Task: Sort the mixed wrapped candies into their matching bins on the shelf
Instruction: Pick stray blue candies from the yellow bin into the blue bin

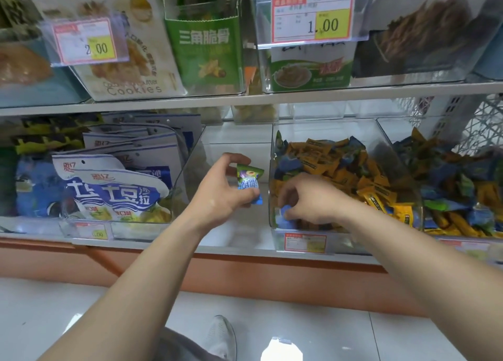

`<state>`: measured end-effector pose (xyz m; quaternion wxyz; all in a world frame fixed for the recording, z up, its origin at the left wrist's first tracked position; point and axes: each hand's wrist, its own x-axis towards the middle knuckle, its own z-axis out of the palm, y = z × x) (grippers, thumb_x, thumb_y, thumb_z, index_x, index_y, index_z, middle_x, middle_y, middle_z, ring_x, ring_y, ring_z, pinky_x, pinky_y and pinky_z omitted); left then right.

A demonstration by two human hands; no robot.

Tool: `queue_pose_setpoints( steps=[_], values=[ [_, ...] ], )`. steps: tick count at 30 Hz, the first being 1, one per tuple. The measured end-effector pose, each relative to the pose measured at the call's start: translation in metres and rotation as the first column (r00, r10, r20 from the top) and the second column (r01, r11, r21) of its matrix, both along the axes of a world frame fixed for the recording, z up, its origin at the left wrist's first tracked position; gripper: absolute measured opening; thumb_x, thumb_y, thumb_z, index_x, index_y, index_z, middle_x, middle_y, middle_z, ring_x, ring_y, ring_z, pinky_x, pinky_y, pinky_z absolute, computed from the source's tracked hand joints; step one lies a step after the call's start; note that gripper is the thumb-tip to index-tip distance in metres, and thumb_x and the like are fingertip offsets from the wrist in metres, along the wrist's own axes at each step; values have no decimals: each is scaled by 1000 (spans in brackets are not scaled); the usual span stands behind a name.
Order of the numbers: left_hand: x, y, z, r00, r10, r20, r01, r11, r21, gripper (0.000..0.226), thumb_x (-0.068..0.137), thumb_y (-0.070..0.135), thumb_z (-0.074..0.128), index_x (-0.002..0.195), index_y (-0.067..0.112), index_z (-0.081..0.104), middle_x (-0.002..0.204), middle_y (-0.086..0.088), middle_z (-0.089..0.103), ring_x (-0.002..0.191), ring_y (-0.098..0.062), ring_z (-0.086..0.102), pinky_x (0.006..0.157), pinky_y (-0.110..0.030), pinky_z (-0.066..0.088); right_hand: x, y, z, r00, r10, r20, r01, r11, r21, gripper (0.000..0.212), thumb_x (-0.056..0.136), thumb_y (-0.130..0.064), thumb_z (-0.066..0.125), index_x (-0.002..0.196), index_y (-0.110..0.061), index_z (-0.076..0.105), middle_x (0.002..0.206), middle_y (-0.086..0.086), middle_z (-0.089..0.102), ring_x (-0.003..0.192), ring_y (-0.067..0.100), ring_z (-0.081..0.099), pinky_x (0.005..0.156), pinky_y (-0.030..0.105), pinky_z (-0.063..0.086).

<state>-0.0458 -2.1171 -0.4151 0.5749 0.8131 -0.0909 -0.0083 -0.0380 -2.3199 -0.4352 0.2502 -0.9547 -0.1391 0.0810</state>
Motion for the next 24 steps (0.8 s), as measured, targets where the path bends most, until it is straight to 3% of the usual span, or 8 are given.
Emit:
queue_pose_setpoints(
  steps=[4, 8, 16, 20, 24],
  values=[
    [-2, -9, 3, 999, -44, -19, 43, 997, -63, 47, 80, 0, 77, 119, 17, 57, 107, -9, 64, 80, -17, 70, 66, -30, 59, -8, -35, 28, 997, -78, -19, 80, 952, 296, 23, 78, -11, 74, 85, -33, 71, 83, -10, 70, 65, 6, 67, 53, 15, 52],
    [-4, -25, 4, 995, -88, -40, 83, 989, -121, 40, 86, -1, 69, 120, 16, 58, 109, -8, 66, 89, -22, 69, 62, -28, 57, -18, -47, 36, 996, -40, -75, 73, 851, 519, 23, 82, -6, 74, 86, -29, 76, 87, 1, 73, 68, 12, 67, 60, 23, 56],
    [-3, -31, 9, 994, -28, -102, 9, 982, -190, 33, 92, 1, 56, 115, 24, 63, 98, -5, 70, 86, -18, 70, 65, -34, 60, -20, -40, 38, 997, -17, -81, 64, 768, 637, 23, 85, 0, 72, 92, -22, 76, 85, -1, 76, 79, 5, 71, 64, 18, 54],
    [-8, -33, 7, 978, -158, -138, 127, 970, -209, 32, 92, 21, 67, 123, 19, 58, 106, -4, 69, 90, -17, 72, 68, -34, 60, -19, -16, 33, 990, -141, 2, 96, 690, 718, 20, 79, -4, 80, 89, -19, 74, 81, 1, 75, 80, 14, 73, 65, 23, 59],
    [-3, -20, 5, 994, -106, -21, 104, 992, -65, 35, 89, 14, 71, 121, 17, 57, 100, -5, 67, 76, -13, 70, 58, -29, 58, -2, -11, 26, 952, -305, 37, 168, 618, 768, 12, 83, -16, 79, 92, -17, 72, 84, 3, 75, 72, 16, 73, 61, 34, 60]
  ],
)
